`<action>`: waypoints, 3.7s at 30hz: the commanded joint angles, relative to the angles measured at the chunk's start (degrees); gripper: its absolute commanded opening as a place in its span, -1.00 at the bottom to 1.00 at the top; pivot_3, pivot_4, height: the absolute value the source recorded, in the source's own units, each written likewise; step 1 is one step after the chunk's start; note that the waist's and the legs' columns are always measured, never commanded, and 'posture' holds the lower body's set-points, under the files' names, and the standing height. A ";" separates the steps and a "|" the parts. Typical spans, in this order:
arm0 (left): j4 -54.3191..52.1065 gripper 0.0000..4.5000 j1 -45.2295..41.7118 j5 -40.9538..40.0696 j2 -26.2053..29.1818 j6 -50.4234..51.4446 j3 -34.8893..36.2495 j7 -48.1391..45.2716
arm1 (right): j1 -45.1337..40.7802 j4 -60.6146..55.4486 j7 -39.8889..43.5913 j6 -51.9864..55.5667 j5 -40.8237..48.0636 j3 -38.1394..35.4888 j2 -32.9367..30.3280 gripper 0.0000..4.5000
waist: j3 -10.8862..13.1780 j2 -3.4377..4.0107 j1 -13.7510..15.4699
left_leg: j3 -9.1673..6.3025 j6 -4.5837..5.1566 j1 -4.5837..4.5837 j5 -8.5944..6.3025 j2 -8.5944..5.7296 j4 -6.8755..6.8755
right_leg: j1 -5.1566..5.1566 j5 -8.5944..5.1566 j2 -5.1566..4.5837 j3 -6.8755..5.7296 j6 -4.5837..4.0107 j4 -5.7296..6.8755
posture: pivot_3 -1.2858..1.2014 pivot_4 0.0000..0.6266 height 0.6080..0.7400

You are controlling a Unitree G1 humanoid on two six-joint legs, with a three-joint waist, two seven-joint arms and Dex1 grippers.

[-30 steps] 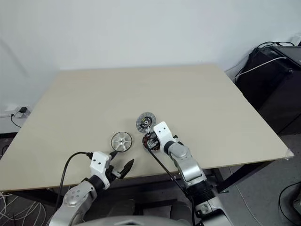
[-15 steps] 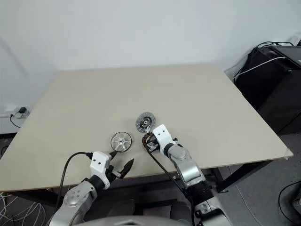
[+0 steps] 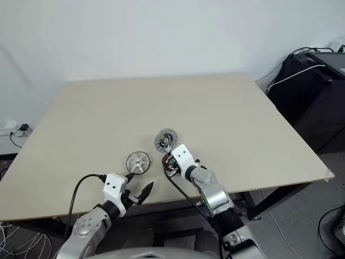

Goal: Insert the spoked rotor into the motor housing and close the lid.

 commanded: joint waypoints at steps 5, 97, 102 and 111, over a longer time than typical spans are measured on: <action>-2.64 1.00 -0.04 -0.33 0.16 -0.78 0.06 -0.14 | 0.55 -3.73 3.34 0.42 0.88 1.35 -0.41 -1.00 | -0.01 -0.01 -0.16 | -0.01 0.00 0.01 0.00 0.02 0.00 | -0.01 0.00 0.02 0.00 0.00 0.02 | 0.03 -1.00 1.00; 18.61 -0.79 -22.38 -38.78 -22.35 20.95 28.46 16.17 | 22.95 -29.30 0.99 -4.08 13.71 -12.24 -8.75 -1.00 | -0.28 -0.89 0.55 | -0.16 0.00 0.07 0.00 -0.04 0.24 | 0.27 0.11 -0.01 -0.08 0.10 -0.05 | 0.03 -1.00 1.00; 11.56 -0.79 -19.32 -47.09 -22.49 16.03 31.45 10.47 | 23.49 -29.45 0.74 -4.11 13.84 -12.44 -8.88 -1.00 | -0.16 -1.01 0.45 | -0.16 -0.01 0.02 0.00 0.01 0.17 | 0.19 0.11 -0.01 -0.06 0.07 -0.12 | 0.03 -1.00 1.00; 3.00 -0.79 -15.82 -61.91 -20.96 20.23 27.48 1.06 | 23.20 -29.07 0.73 -3.61 14.08 -12.04 -9.12 -1.00 | -0.07 -1.02 0.75 | -0.14 0.08 -0.20 -0.05 -0.05 0.12 | 0.24 0.19 -0.05 -0.12 -0.02 -0.64 | 0.03 -1.00 1.00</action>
